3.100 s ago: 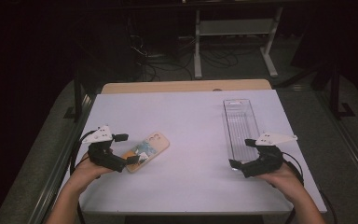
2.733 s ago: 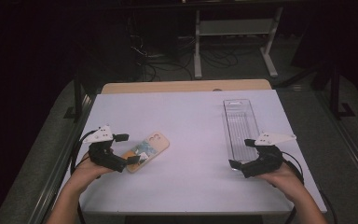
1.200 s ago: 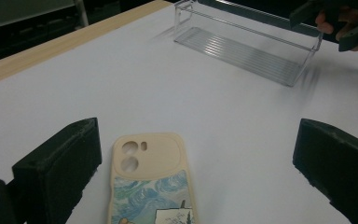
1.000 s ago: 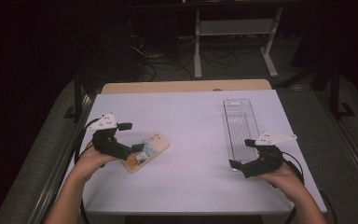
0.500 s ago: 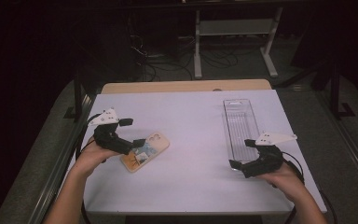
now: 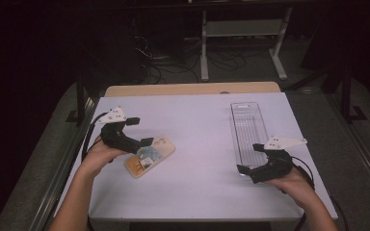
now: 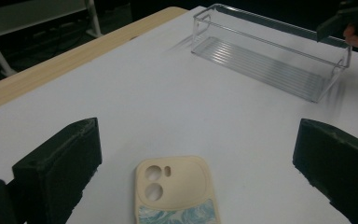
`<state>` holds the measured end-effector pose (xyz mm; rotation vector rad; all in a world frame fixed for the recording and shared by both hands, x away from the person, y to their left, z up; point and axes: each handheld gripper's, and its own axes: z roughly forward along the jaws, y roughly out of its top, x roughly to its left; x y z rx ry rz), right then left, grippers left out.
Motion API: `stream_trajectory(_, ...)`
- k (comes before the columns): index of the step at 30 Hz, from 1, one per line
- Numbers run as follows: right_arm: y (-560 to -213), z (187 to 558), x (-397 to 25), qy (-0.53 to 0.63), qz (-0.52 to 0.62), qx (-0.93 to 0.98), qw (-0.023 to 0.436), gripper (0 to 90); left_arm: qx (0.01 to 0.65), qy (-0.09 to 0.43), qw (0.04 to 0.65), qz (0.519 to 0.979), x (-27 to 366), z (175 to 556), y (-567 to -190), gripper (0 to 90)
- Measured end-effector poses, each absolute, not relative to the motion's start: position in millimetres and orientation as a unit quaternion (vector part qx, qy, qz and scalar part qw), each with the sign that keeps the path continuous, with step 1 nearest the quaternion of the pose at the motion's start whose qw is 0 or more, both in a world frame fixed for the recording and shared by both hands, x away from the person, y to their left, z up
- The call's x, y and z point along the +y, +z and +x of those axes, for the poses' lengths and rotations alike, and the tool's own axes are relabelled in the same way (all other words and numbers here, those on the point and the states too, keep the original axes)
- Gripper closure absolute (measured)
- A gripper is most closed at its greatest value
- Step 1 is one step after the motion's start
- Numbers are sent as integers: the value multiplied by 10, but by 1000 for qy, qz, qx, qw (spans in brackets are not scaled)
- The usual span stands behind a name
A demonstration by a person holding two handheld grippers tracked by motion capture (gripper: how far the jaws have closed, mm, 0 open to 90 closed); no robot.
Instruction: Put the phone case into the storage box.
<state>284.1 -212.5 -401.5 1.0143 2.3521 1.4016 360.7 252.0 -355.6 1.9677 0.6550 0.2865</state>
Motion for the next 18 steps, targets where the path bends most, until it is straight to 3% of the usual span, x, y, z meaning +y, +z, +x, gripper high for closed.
stream_trajectory(18, -4018, 2842, -2119, 475, 342, 803, 113, 0, 317, 142, 480, 805, 2561, 3745, -3647, 8)
